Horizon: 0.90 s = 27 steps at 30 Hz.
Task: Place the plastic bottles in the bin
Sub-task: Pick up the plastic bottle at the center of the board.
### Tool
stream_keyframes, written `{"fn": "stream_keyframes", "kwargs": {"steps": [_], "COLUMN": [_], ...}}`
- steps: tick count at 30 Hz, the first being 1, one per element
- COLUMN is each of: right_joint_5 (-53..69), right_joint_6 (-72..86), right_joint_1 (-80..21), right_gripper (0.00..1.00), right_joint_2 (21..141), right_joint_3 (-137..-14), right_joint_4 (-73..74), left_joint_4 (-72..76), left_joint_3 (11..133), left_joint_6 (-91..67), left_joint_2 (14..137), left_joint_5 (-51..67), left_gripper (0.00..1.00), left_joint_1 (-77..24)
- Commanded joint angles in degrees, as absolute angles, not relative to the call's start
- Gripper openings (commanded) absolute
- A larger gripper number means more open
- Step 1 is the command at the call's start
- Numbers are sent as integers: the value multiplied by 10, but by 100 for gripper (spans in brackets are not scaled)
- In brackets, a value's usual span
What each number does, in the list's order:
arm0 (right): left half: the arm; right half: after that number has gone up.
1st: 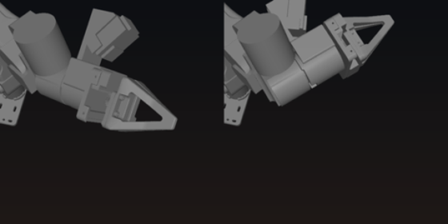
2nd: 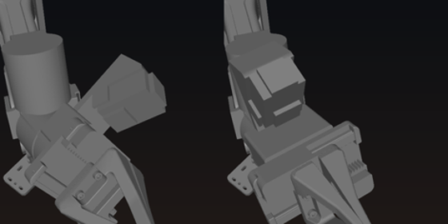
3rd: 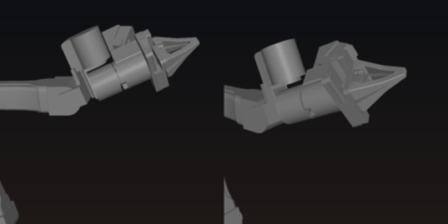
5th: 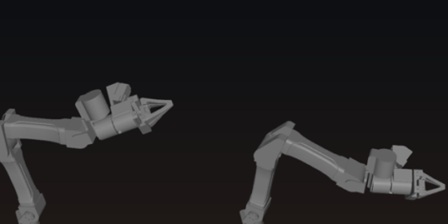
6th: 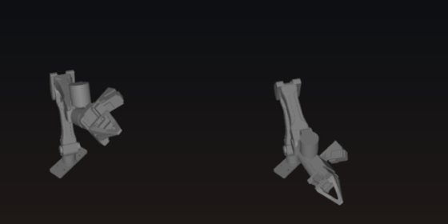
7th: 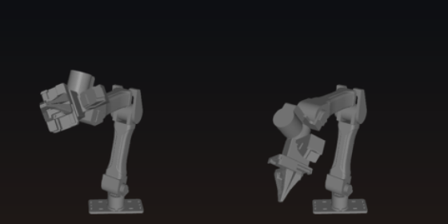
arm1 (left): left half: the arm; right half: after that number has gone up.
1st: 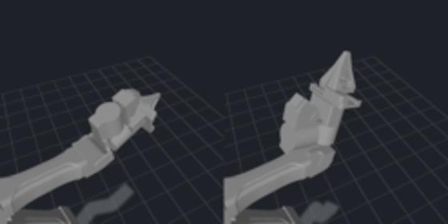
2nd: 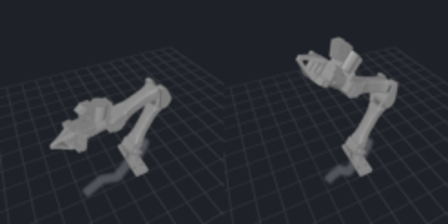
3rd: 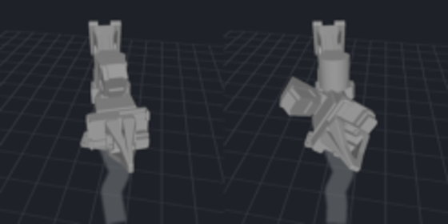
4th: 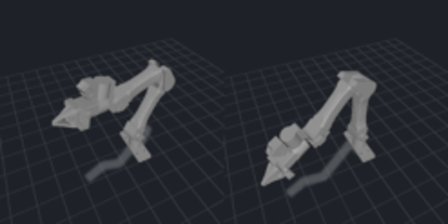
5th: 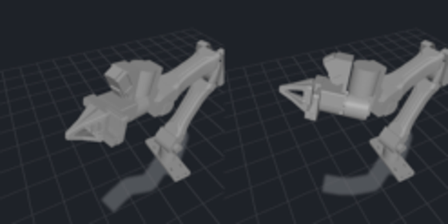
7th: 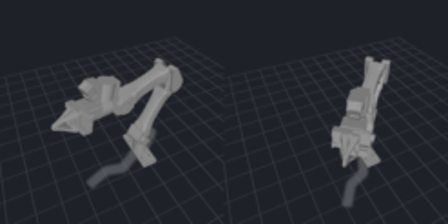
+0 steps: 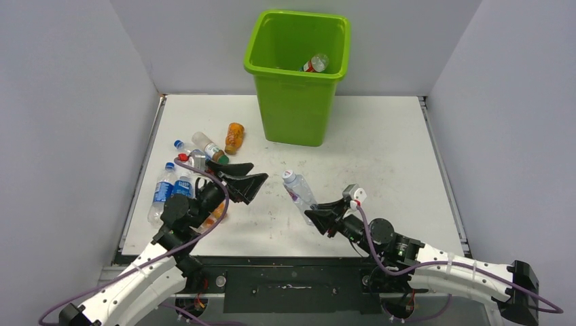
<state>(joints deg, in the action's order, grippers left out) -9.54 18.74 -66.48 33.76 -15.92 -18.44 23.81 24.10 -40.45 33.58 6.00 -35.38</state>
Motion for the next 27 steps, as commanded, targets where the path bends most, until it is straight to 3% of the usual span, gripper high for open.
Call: {"fn": "stream_keyframes", "kwargs": {"steps": [1, 3, 6, 13, 23, 27], "right_joint_5": [-76, -77, -80, -84, -94, -98], "right_joint_6": [191, 198, 197, 203, 207, 214], "right_joint_1": [-670, -671, -672, -677, -681, -683], "right_gripper": [5, 5, 5, 5, 5, 5], "right_joint_2": [325, 329, 336, 327, 316, 313], "right_joint_3": [-140, -137, -141, -142, -135, -127], "right_joint_4": [-241, -253, -254, -260, -258, -261], "left_joint_4": [401, 372, 343, 246, 241, 264], "left_joint_3": [262, 290, 323, 372, 385, 378], "left_joint_6": [-445, -442, -420, -330, -331, -344], "left_joint_2": [368, 392, 422, 473, 520, 527], "left_joint_5": [135, 136, 141, 57, 44, 60], "left_gripper": [96, 99, 90, 83, 53, 45], "left_joint_1": [-370, -380, -402, -485, -504, -504]}}
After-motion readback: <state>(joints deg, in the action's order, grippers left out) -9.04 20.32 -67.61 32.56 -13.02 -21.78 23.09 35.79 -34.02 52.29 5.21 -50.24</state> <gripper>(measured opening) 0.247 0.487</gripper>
